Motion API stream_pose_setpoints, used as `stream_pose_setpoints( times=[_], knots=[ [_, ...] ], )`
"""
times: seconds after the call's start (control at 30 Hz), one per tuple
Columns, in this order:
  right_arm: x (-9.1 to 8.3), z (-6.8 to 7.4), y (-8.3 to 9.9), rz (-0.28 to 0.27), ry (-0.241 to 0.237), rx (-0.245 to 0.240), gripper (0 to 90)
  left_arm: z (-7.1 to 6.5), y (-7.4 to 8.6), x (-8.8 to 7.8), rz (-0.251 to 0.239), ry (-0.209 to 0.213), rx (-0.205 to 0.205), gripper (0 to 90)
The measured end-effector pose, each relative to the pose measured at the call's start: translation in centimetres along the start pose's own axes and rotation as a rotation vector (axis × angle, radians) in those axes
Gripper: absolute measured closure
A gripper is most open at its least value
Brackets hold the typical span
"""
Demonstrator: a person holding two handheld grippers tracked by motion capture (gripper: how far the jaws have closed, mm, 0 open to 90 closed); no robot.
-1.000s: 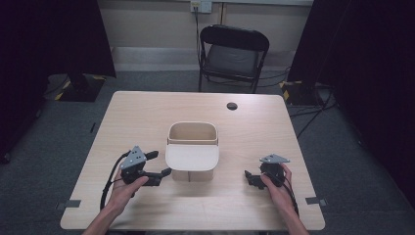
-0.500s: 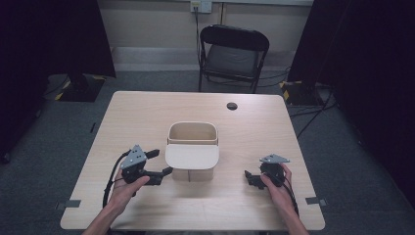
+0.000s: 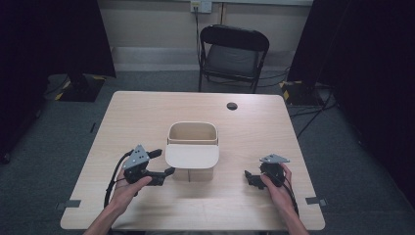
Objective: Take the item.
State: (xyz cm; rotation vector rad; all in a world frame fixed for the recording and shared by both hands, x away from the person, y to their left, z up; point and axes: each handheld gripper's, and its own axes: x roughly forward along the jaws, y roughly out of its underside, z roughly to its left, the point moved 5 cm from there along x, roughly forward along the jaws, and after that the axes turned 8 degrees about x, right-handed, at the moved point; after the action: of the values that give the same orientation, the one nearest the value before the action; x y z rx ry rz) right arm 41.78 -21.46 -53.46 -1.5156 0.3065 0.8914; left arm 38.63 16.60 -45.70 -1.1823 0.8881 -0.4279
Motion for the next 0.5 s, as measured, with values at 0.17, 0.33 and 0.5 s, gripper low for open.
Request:
stream_pose_setpoints(
  times=[0.17,0.33,0.5],
  knots=[
    [0.0,0.0,0.0,0.0,0.0,0.0,12.3,-0.15,-0.11,0.05,-0.01,-0.003,0.002,18.7],
    [0.0,0.0,0.0,0.0,0.0,0.0,12.3,-0.31,-0.17,0.05,-0.007,0.004,-0.007,18.8],
    [0.0,0.03,0.0,-0.001,0.002,0.0,12.3,-0.32,-0.4,0.2,-0.012,0.011,-0.008,18.8]
  ],
)
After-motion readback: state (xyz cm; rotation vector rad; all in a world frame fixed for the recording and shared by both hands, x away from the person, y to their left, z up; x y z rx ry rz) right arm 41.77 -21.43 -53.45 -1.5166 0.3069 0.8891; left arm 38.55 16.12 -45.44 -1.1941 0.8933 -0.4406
